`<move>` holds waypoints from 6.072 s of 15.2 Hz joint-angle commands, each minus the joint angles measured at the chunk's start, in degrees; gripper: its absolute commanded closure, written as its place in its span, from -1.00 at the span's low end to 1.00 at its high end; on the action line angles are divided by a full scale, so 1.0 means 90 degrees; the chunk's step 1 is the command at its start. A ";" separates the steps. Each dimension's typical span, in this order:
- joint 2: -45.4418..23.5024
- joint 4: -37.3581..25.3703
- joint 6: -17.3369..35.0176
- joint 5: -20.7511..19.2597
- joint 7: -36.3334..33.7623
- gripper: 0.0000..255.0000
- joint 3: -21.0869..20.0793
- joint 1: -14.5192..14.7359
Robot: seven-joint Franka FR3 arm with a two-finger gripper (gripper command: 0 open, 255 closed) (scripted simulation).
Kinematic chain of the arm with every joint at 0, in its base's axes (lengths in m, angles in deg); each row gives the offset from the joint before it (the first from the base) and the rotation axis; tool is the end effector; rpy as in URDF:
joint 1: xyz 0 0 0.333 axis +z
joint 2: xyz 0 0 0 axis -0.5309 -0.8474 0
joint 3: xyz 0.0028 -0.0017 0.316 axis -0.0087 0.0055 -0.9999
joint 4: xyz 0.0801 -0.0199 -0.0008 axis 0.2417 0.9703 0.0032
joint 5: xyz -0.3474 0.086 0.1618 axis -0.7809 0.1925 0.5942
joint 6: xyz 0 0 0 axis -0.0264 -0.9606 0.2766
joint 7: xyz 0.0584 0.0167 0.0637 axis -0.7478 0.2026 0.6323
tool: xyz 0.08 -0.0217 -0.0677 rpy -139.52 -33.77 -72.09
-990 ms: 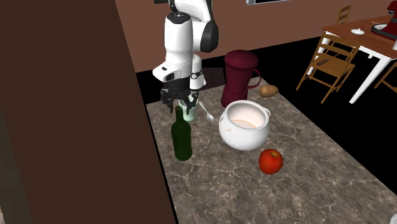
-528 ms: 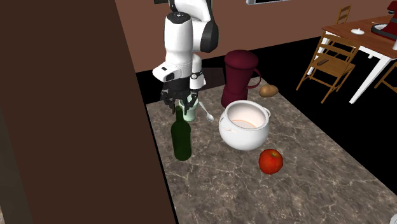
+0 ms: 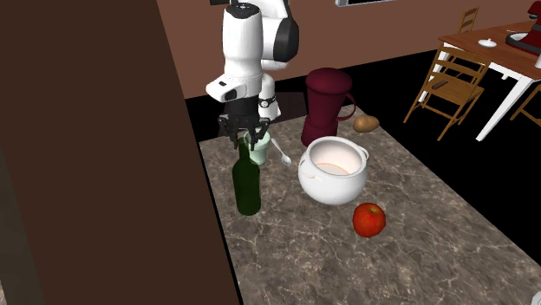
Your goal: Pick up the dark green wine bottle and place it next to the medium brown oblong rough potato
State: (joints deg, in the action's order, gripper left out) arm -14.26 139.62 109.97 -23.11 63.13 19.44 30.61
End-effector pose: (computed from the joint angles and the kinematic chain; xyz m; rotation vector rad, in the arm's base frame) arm 0.6523 -0.0340 0.5334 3.0806 -0.1086 0.1787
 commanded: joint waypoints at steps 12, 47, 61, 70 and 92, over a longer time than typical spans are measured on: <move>-0.0203 -0.1420 -0.1214 0.0017 0.0062 1.00 0.0002 -0.0003; 0.3841 0.2112 -0.1846 0.0049 -0.1921 1.00 -0.1006 0.1041; 0.5533 0.3223 -0.2438 0.0783 -0.3556 1.00 -0.2184 0.1701; 0.6041 0.3179 -0.2891 0.1437 -0.4783 1.00 -0.3141 0.2078; 0.6252 0.3149 -0.2703 0.2520 -0.6713 1.00 -0.4969 0.2379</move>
State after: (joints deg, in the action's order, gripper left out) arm 41.84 167.03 84.89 -0.58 2.67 -25.07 51.98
